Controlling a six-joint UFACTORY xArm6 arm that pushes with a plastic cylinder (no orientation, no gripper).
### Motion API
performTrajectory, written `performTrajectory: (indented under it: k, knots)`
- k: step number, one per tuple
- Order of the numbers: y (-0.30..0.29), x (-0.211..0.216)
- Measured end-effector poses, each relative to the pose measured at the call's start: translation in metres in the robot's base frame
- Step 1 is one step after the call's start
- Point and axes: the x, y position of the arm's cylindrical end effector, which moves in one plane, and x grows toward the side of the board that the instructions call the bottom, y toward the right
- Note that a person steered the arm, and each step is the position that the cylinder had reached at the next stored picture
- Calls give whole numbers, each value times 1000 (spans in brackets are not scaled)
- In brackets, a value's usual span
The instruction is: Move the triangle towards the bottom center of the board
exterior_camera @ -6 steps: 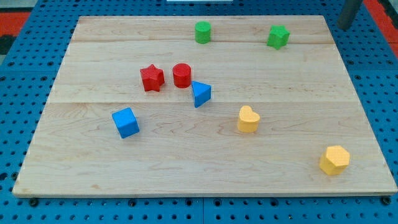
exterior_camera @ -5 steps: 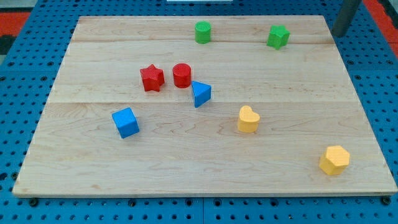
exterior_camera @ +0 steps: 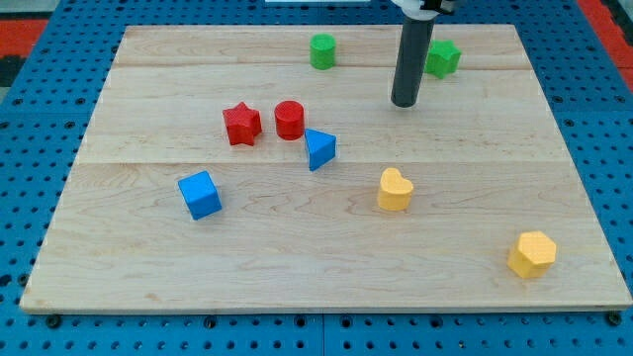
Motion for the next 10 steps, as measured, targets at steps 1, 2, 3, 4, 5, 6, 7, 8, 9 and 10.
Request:
performTrajectory:
  k: [1, 2, 3, 4, 5, 6, 7, 8, 9, 10]
  knots:
    - [8, 0]
    - [16, -2]
    - [40, -13]
    - [59, -22]
    - [71, -22]
    - [-22, -19]
    - [-116, -8]
    - [-77, 56]
    - [-79, 101]
    - [-91, 99]
